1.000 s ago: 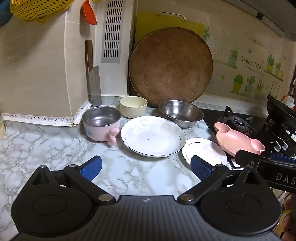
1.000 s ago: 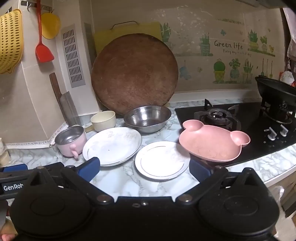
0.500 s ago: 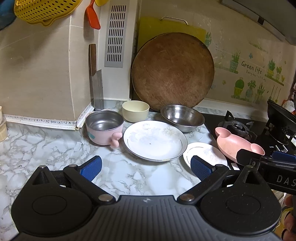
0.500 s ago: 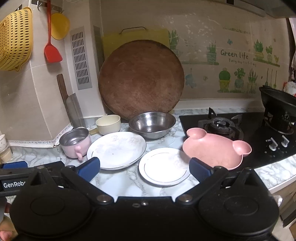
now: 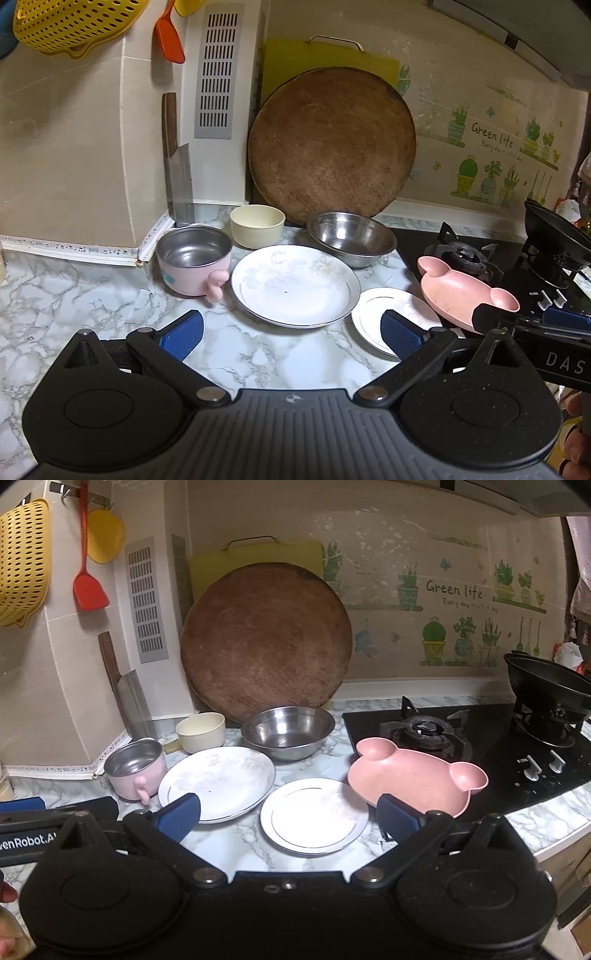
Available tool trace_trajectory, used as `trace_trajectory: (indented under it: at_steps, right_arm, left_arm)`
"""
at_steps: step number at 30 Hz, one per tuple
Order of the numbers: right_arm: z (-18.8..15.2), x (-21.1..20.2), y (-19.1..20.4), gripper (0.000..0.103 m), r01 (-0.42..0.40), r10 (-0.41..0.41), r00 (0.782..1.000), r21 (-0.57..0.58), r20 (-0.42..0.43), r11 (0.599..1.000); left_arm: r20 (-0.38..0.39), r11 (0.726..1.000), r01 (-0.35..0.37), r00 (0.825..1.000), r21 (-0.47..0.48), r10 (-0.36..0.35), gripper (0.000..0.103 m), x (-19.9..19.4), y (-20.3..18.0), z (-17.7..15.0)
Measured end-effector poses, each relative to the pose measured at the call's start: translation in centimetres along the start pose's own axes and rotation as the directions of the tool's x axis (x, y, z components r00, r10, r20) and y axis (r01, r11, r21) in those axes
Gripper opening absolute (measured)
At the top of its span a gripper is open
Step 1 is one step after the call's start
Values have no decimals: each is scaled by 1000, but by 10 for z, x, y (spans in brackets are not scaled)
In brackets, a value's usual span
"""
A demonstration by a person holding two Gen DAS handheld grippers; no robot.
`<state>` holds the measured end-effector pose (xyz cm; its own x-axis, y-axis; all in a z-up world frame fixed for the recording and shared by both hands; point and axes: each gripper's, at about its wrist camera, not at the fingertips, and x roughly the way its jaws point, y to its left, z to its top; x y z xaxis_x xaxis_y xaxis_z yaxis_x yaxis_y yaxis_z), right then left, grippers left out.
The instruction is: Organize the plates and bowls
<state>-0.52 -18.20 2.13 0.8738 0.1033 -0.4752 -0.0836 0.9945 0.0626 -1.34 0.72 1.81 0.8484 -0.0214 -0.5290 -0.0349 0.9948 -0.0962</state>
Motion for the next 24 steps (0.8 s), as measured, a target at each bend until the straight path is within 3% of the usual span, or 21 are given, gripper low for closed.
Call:
trace_trajectory:
  at_steps: [24]
  right_arm:
    - [-13,-5,-22,101,67,-65,997,44,-51,997]
  left_arm:
    - [-61,998,59,996,2,-58,103,8,-16,-11]
